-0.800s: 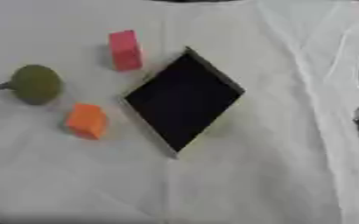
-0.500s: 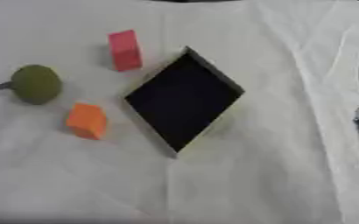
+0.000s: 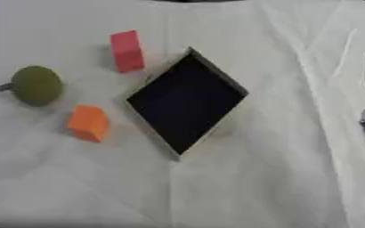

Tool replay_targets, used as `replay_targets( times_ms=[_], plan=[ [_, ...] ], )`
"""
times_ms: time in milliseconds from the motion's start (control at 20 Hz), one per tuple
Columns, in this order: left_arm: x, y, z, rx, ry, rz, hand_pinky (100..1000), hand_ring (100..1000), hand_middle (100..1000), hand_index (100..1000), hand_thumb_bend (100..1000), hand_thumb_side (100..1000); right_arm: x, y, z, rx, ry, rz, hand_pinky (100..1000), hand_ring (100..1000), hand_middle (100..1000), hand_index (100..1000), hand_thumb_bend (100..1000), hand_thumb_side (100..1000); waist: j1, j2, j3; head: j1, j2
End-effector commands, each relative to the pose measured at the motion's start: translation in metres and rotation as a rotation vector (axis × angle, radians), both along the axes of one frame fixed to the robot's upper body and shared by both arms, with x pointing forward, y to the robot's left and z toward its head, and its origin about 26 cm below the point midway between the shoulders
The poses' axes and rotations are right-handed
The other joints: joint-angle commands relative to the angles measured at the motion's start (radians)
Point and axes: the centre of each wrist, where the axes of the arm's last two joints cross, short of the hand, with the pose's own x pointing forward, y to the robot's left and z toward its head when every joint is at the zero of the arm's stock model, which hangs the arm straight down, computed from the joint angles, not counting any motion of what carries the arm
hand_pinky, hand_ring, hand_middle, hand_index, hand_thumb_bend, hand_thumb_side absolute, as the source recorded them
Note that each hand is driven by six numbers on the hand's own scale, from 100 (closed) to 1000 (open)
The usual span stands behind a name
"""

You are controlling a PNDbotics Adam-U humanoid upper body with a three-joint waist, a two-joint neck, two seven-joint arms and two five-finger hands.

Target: Pick up objects on the table and place them in the box.

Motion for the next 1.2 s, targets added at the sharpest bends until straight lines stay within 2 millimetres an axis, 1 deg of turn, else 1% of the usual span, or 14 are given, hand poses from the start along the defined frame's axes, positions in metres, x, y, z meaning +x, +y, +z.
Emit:
replay_targets(
  times_ms=[50,300,500,650,900,1100,1200],
  plan=[
    [-0.004,0.002,0.011,0.14,-0.007,0.006,819,743,747,903,312,660,-0.003,-0.001,0.01,-0.036,-0.028,0.003,855,901,728,808,100,603,0.009,-0.009,-0.001,0.001,0.001],
    [-0.003,-0.003,0.013,0.29,0.035,-0.033,819,747,748,904,324,681,-0.003,-0.001,0.01,-0.042,-0.026,0.007,856,901,728,808,100,602,0.011,-0.01,-0.005,0.005,0.0],
    [-0.003,-0.007,0.014,0.385,0.103,-0.063,820,750,751,907,356,715,-0.003,-0.001,0.01,-0.048,-0.024,0.01,856,901,728,808,100,603,0.016,-0.011,-0.007,0.007,0.0],
    [-0.002,-0.01,0.018,0.44,0.147,-0.073,837,767,765,923,402,733,-0.003,0.0,0.01,-0.054,-0.019,0.014,856,902,728,808,100,598,0.023,-0.013,-0.005,0.008,-0.001],
    [0.0,-0.018,0.029,0.476,0.179,-0.067,865,793,793,933,453,711,-0.003,0.0,0.009,-0.065,-0.007,0.022,856,903,728,809,100,604,0.035,-0.017,-0.004,0.005,0.001],
    [0.002,-0.026,0.033,0.505,0.217,-0.06,901,824,823,947,492,687,-0.003,0.001,0.009,-0.069,-0.002,0.028,856,903,728,809,100,604,0.039,-0.018,-0.009,0.007,0.003],
    [0.003,-0.028,0.035,0.528,0.234,-0.05,930,848,840,954,535,668,-0.003,0.001,0.009,-0.07,0.0,0.029,856,904,728,809,100,604,0.04,-0.018,-0.01,0.007,0.003]
  ],
)
